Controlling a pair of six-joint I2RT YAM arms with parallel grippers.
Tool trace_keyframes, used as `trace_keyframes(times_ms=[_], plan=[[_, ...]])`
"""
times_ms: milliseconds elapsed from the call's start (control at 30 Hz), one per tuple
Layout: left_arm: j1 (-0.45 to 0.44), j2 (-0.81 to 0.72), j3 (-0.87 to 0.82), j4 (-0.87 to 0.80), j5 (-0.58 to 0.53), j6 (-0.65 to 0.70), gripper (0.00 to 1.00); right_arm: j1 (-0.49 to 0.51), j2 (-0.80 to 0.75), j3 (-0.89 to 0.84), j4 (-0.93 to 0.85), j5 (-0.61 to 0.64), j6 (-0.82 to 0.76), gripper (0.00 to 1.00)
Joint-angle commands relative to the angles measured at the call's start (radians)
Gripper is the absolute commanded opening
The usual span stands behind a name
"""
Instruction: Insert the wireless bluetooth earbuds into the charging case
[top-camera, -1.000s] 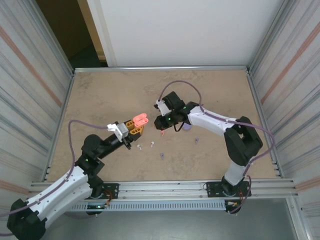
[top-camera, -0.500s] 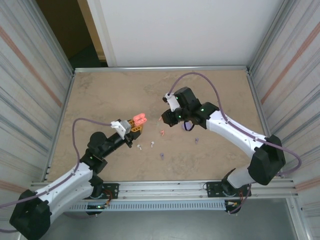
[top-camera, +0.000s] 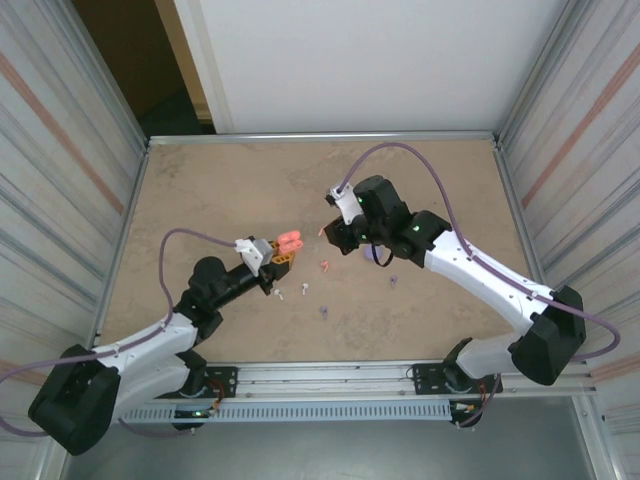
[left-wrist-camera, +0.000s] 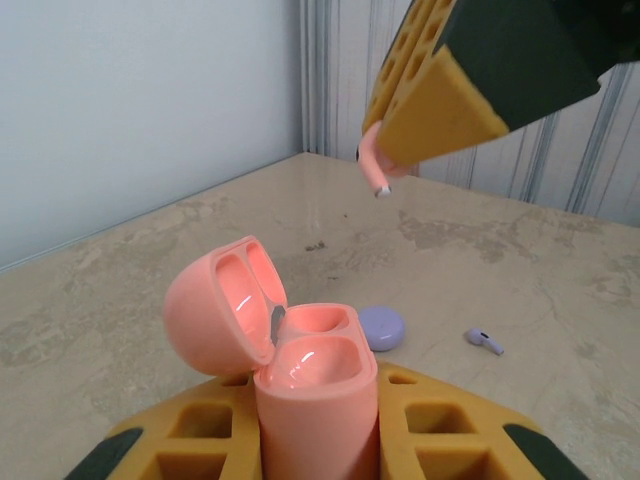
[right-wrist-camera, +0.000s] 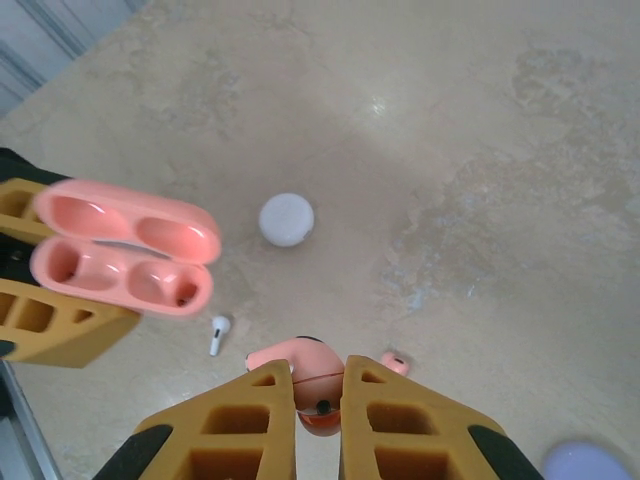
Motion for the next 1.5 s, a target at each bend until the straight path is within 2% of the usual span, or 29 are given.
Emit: trace_keyframes(times_ms=[0,333,733,1467], plan=[[0.008,0.014,0.036,0.062,0.033,-0.012,0.00,0.029,-0.026,0.043,0.040,0.037,-0.044,0.12],[0.008,0.036,0.054,0.052,0.036,-0.024,0.00,0.108,-0.005,0.039,0.113,0.076,-0.082,0.11],[0.008,0.061,0.079,0.052,0.053,-0.032,0.00,0.154,0.032,0.038,0.161,0.075,-0.110,0.12],[0.008,0.059,0.080,0.053,0.055,-0.042,0.00,0.172,0.095,0.050,0.175,0.064,-0.109,0.12]])
